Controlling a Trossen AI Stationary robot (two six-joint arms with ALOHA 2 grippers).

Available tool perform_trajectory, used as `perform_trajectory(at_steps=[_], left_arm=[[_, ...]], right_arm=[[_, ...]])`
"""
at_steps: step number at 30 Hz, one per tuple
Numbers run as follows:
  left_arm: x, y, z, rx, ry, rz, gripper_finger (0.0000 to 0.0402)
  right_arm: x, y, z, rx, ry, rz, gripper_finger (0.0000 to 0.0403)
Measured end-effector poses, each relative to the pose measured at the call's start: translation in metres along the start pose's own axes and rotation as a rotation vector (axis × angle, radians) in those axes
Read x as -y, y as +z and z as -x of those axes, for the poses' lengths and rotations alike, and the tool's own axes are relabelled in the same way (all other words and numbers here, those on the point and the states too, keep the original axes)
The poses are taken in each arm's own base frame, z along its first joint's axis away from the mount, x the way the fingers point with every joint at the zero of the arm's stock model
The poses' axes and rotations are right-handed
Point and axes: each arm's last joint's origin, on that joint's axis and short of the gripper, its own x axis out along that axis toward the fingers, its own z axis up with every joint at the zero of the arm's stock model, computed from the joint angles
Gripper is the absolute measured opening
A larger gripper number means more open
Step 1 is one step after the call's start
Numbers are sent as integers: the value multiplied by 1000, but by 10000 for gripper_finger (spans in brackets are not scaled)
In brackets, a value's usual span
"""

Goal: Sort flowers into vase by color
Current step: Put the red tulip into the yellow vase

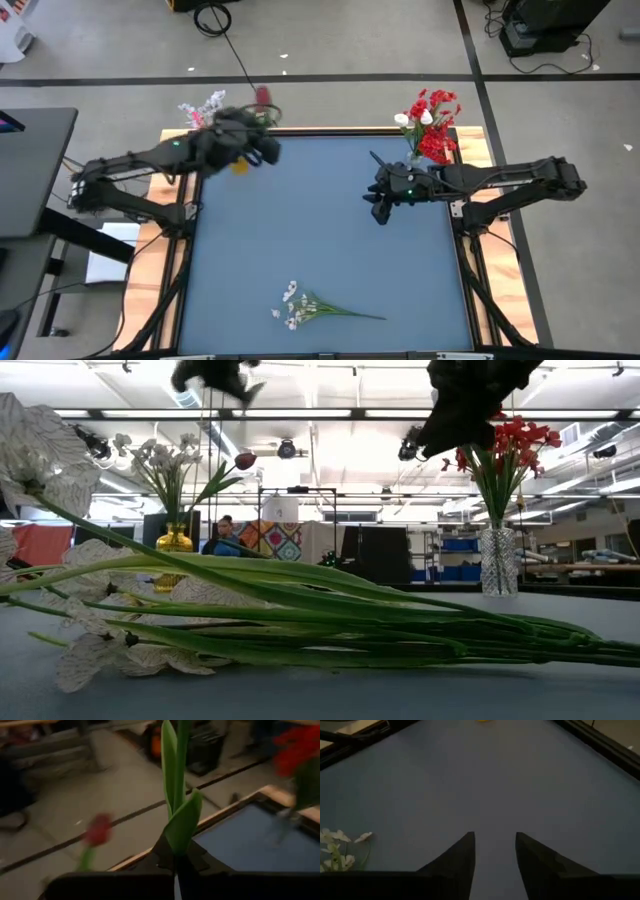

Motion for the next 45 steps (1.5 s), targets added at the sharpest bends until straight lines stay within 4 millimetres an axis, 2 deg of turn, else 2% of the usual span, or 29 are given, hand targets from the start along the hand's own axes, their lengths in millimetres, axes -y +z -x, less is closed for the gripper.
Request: perform_trajectory(at_steps=[6, 13, 33, 41, 45], left_arm=[[-49, 0, 18, 4, 107, 41, 1], [-82, 5, 32, 15, 206, 61, 1], [-104, 2, 25, -49, 320, 43, 1], [-97, 11, 23, 33, 224, 130, 1], [-93, 11, 16, 15, 223, 92, 2]], right_arm=[[4, 2, 6, 31, -33, -6, 149], [13, 6, 3, 36, -64, -6, 149], [33, 22, -1, 87, -57, -42, 147], [35, 26, -1, 114, -38, -85, 147], [37, 28, -1, 124, -42, -75, 147]])
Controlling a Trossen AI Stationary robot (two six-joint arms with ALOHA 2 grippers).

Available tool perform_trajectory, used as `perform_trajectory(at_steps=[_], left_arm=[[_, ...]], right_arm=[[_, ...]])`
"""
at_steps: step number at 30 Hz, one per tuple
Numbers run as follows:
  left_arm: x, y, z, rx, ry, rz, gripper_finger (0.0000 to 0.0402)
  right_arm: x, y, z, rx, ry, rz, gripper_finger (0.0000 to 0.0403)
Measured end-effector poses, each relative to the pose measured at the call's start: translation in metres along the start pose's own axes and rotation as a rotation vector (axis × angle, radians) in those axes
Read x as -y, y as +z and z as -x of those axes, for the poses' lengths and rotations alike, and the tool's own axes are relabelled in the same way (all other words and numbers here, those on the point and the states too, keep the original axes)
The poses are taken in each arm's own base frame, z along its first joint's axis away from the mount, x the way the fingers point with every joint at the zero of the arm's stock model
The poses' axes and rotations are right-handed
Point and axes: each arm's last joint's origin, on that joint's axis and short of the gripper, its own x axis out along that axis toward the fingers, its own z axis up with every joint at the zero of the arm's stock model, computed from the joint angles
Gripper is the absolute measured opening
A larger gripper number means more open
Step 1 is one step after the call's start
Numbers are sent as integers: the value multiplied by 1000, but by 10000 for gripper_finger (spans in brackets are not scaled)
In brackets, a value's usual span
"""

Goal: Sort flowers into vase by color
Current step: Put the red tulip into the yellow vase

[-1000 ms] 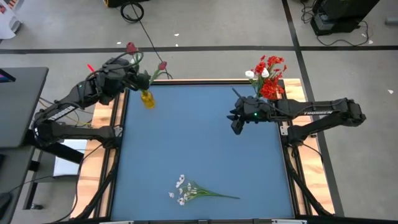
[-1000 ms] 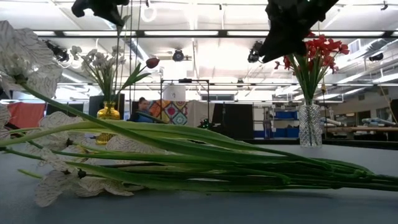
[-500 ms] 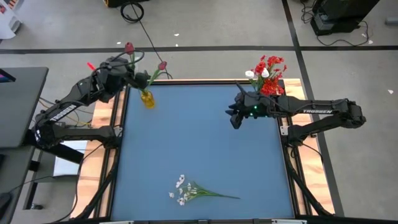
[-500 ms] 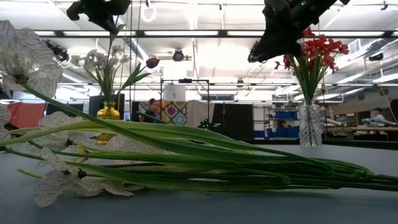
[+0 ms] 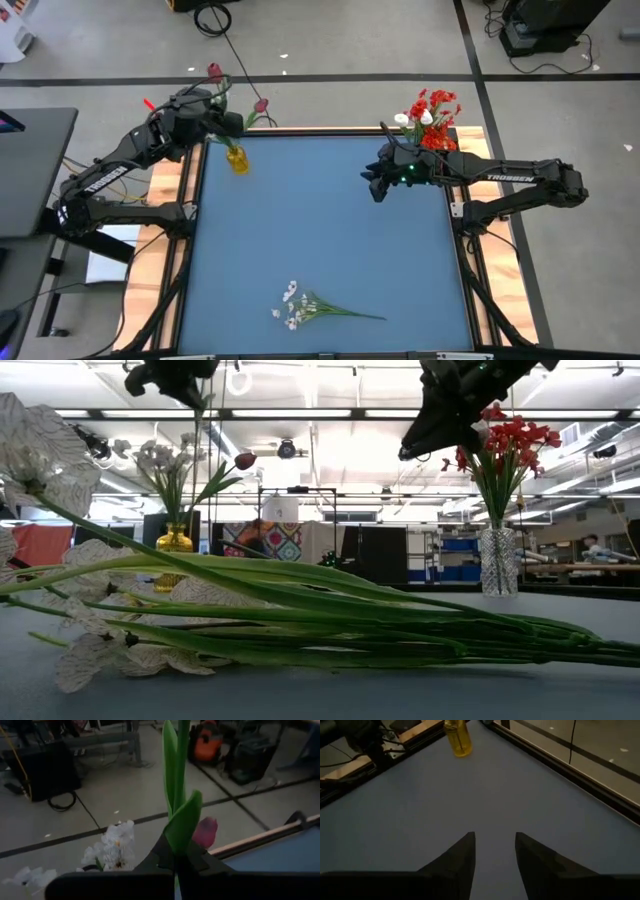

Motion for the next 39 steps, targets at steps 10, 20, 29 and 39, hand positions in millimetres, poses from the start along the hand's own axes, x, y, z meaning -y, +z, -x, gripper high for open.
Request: perform_trajectory(at_steps=[10, 20, 29, 39], left_arm=[[0, -10, -10, -93, 66, -72, 4], [-2, -8, -13, -78, 80, -25, 5], [0, -6, -13, -58, 71, -15, 6], [9, -25, -30, -209, 130, -24, 11]], right_arm=[[5, 2, -1, 2, -15, 2, 147], [6, 1, -1, -18, -7, 34, 147], [8, 2, -1, -19, -7, 52, 147], [8, 2, -1, -20, -6, 78, 147]])
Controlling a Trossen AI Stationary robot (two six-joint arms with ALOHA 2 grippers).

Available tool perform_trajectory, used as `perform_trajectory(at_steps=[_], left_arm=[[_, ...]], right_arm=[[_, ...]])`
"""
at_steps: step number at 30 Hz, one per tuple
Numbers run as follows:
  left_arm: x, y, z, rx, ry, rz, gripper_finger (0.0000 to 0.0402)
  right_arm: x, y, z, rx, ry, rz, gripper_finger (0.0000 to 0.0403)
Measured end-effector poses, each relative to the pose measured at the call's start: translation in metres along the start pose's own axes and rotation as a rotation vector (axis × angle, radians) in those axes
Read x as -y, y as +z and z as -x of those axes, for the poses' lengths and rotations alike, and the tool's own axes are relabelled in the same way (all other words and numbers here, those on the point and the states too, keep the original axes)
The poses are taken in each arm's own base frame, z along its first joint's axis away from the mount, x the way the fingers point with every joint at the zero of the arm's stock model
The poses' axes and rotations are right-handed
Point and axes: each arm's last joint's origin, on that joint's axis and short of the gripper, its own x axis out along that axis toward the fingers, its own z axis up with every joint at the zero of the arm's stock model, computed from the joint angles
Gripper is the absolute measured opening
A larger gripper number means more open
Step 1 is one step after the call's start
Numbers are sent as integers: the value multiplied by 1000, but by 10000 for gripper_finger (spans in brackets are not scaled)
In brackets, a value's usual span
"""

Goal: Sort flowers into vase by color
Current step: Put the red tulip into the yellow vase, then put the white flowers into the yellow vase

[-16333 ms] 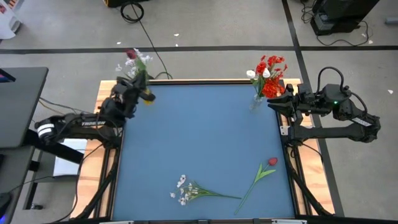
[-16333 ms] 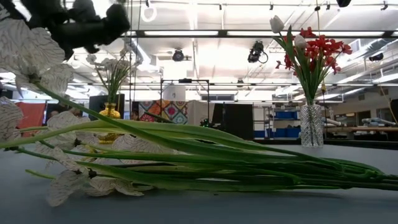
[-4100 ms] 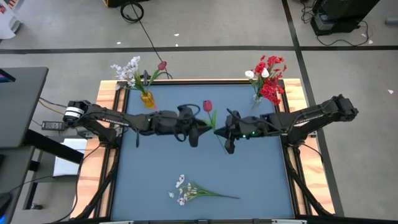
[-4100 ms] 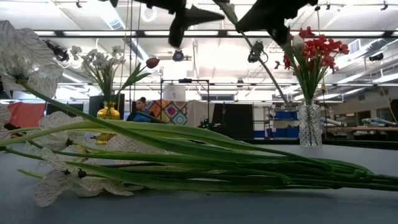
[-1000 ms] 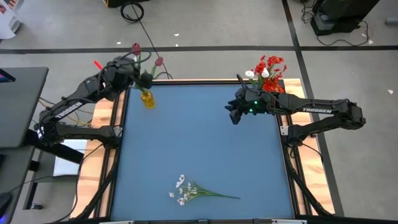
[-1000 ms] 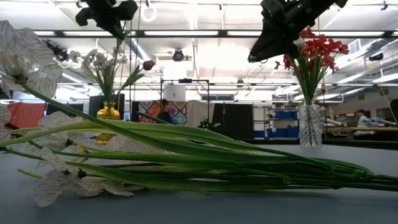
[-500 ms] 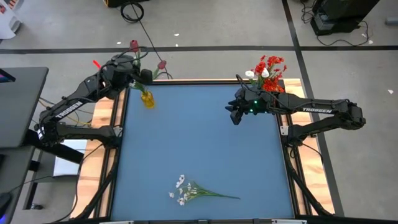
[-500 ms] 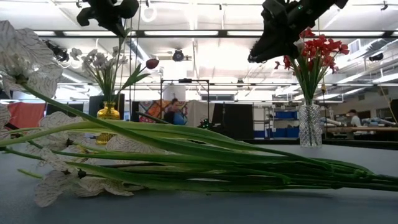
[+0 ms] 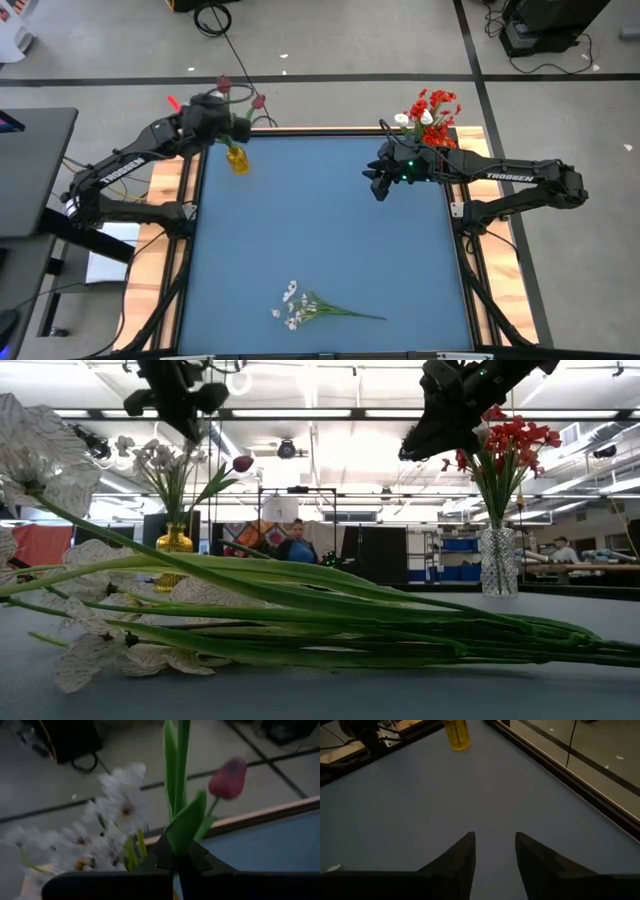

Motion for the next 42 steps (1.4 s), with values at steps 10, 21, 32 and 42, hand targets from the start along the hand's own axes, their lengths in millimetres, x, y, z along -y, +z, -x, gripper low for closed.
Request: perform_trajectory(at_steps=[10, 21, 32, 42], left_arm=[[9, -8, -7, -52, 35, 55, 24], [7, -21, -5, -202, 29, 143, 83], [-15, -17, 21, -371, 99, 22, 242], [-8, -10, 53, -467, -88, 17, 239]], right_arm=[[0, -1, 0, -8, -6, -3, 147], [6, -1, -1, -19, -25, -48, 147], [4, -3, -5, -109, 132, -216, 166], [-60, -44, -42, -413, 383, -73, 164]])
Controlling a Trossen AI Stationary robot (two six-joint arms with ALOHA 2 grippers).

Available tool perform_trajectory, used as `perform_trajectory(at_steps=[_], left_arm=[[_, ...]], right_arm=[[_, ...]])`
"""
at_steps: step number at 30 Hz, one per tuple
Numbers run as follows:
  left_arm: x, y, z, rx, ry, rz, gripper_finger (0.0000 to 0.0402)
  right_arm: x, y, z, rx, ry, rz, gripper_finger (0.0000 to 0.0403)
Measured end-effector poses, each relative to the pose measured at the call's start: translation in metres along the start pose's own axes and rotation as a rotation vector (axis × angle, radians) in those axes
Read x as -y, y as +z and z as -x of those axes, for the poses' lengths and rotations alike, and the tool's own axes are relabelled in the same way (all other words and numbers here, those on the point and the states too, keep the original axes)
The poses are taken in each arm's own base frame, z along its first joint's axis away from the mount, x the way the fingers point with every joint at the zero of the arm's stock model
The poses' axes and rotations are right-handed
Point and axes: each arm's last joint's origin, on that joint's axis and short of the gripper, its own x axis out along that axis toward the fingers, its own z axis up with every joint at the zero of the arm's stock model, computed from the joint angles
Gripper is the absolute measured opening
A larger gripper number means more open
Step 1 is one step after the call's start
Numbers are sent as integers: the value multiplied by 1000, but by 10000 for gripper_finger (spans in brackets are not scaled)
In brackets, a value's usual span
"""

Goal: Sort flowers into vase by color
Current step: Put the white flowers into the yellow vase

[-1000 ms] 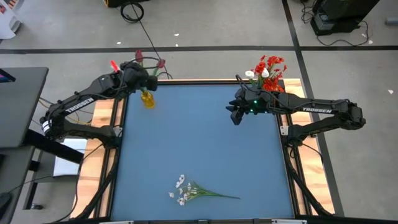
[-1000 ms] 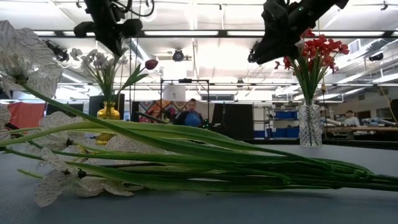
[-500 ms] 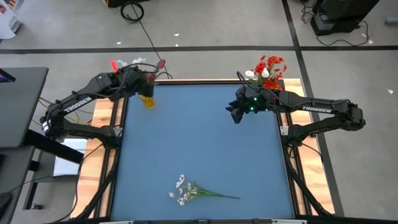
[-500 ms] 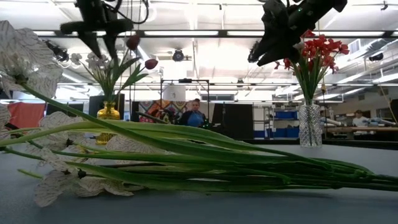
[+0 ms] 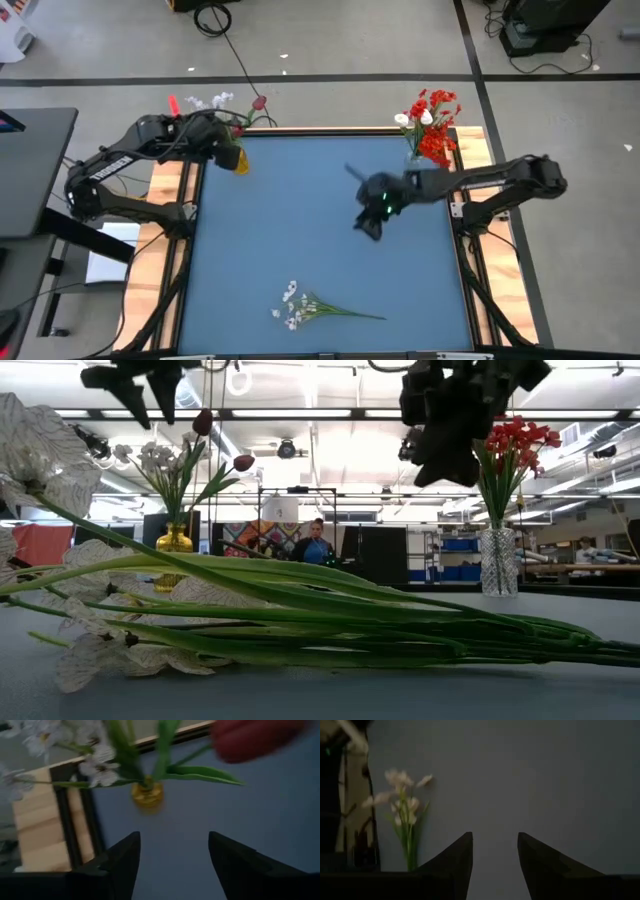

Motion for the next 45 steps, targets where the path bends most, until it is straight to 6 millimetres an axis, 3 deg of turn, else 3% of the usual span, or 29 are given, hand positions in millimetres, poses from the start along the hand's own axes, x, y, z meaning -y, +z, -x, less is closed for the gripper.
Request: perform_trajectory(at_steps=[6, 14, 18, 23, 28, 32, 36, 39, 43, 45], left_arm=[[19, -7, 25, 60, -195, -115, 219], [82, -30, 64, 233, -856, -436, 206], [102, -56, 77, 242, -1036, -509, 206], [110, -94, 80, 181, -1062, -581, 206], [124, -125, 69, 157, -996, -670, 206], [138, -143, 59, 100, -960, -693, 206], [151, -155, 53, 65, -942, -686, 206], [155, -162, 51, 38, -932, -676, 206], [155, -163, 51, 13, -928, -627, 206], [153, -161, 52, 15, -924, -589, 206]], right_arm=[[-42, -25, -36, -28, 40, 28, 164], [-94, -55, -94, 46, 255, 88, 164], [-113, -73, -118, 98, 315, 5, 156], [-122, -107, -144, 22, 174, 11, 141], [-128, -137, -169, -76, 105, 142, 150], [-136, -148, -182, -91, 109, 169, 170], [-132, -154, -195, -129, 89, 57, 169], [-130, -155, -196, -132, 56, -14, 132], [-127, -154, -196, -125, 27, -77, 34], [-125, -149, -196, -131, 52, -136, 16]])
